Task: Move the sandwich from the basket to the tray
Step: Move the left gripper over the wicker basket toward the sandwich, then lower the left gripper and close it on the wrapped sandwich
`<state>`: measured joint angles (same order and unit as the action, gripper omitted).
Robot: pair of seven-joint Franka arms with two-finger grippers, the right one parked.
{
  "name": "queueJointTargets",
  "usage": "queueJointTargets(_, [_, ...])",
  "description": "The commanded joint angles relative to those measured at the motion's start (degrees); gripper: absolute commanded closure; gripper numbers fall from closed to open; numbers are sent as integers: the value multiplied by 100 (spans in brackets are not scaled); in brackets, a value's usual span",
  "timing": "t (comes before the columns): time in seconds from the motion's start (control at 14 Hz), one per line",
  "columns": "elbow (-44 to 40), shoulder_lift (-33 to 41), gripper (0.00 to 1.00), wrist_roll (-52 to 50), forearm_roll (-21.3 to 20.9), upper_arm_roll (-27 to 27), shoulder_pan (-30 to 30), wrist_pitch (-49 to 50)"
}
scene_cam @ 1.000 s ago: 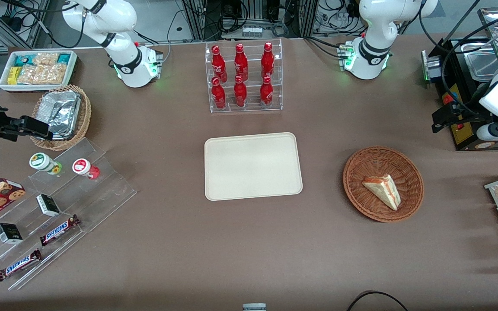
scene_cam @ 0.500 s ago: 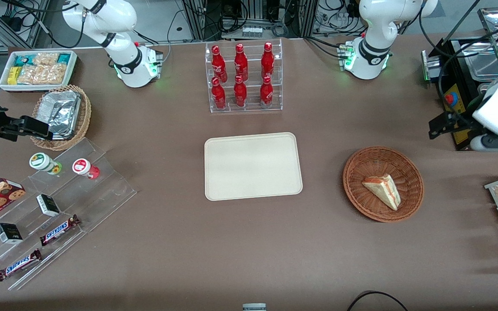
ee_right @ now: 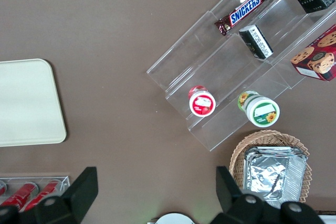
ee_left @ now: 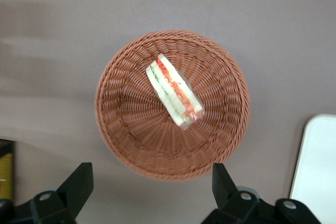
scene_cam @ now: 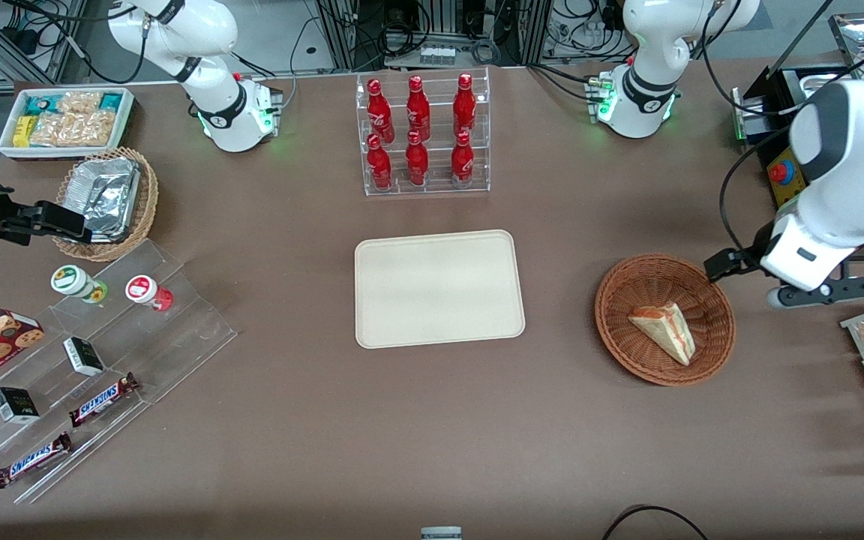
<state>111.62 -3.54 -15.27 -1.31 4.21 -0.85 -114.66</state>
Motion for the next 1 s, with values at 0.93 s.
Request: queueJointTargets(0.93, [1521,-770,0,-2295,-45,-8,209,-2947])
